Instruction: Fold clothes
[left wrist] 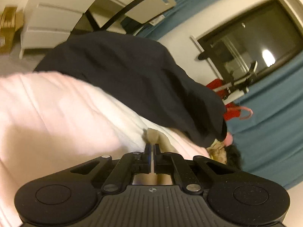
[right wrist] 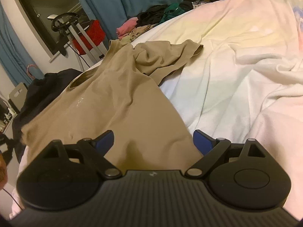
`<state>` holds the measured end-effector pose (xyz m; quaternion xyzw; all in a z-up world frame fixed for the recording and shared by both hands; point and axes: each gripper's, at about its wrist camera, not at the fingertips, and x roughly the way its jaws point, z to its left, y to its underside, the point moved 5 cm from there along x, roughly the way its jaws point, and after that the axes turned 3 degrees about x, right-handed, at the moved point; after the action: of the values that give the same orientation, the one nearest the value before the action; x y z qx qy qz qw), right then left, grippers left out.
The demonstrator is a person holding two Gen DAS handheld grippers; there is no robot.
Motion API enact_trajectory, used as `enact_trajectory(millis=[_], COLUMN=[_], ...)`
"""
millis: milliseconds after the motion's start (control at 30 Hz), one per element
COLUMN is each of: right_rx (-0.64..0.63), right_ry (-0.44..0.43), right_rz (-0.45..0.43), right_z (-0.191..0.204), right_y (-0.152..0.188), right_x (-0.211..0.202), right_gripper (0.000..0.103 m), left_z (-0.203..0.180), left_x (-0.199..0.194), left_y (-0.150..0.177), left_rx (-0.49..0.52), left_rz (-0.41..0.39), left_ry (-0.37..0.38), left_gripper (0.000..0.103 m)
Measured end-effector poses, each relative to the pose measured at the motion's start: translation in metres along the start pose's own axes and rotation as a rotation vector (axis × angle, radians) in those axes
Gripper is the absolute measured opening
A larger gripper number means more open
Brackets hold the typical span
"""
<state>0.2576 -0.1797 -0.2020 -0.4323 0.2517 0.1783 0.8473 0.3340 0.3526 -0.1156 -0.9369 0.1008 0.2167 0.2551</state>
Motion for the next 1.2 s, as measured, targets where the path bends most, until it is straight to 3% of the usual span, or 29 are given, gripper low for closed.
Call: enact_trajectory(millis=[67, 133, 233, 367, 500, 533, 600, 767, 867, 900, 933, 967, 1033, 1100, 1200], right_rx=[0.001, -0.003, -0.004, 0.011, 0.017, 0.016, 0.014, -0.003, -0.004, -0.011, -0.017, -0.029, -0.062, -0.096, -0.125], right_ry=[-0.001, -0.001, 0.001, -0.002, 0.000, 0.000, -0.002, 0.002, 0.005, 0.008, 0.010, 0.012, 0.014, 0.021, 0.028], right_rz=[0.004, 0.013, 0.020, 0.023, 0.026, 0.026, 0.030, 0.030, 0.025, 0.024, 0.022, 0.020, 0.014, 0.010, 0.015], right_z=[0.000, 0.001, 0.002, 0.000, 0.000, 0.001, 0.002, 0.004, 0.003, 0.004, 0.005, 0.006, 0.008, 0.011, 0.013], right_y=[0.001, 0.003, 0.004, 0.003, 0.004, 0.005, 0.006, 0.009, 0.010, 0.010, 0.011, 0.011, 0.012, 0.015, 0.019], right_x=[0.001, 0.003, 0.005, 0.005, 0.005, 0.005, 0.005, 0.004, 0.003, 0.003, 0.003, 0.003, 0.003, 0.003, 0.006], right_gripper=[0.092, 0.092, 0.092, 0.092, 0.092, 0.092, 0.092, 0.092, 0.092, 0.092, 0.092, 0.092, 0.093, 0.093, 0.094], left_z=[0.008, 0.016, 0.024, 0.029, 0.027, 0.026, 0.030, 0.040, 0.037, 0.034, 0.032, 0.032, 0.034, 0.033, 0.010], left_x=[0.016, 0.028, 0.034, 0.019, -0.012, -0.011, 0.013, 0.022, 0.023, 0.023, 0.025, 0.025, 0.022, 0.015, -0.007], left_y=[0.005, 0.013, 0.023, 0.028, 0.029, 0.031, 0.041, 0.037, 0.038, 0.040, 0.041, 0.041, 0.040, 0.035, 0.020], left_rx=[-0.092, -0.139, -0.128, -0.182, -0.141, -0.105, -0.088, -0.134, -0.053, -0.016, 0.025, 0.034, 0.034, 0.063, 0.191], left_rz=[0.088, 0.159, 0.180, 0.125, 0.018, 0.023, 0.150, 0.047, 0.010, 0.003, 0.012, 0.016, 0.017, 0.002, -0.073], left_ry=[0.047, 0.048, -0.009, -0.047, -0.146, -0.139, -0.064, 0.035, 0.070, 0.080, 0.090, 0.097, 0.108, 0.099, 0.090], left_gripper=[0.022, 0.053, 0.055, 0.055, 0.075, 0.080, 0.081, 0.091, 0.088, 0.074, 0.052, 0.045, 0.020, 0.011, 0.008])
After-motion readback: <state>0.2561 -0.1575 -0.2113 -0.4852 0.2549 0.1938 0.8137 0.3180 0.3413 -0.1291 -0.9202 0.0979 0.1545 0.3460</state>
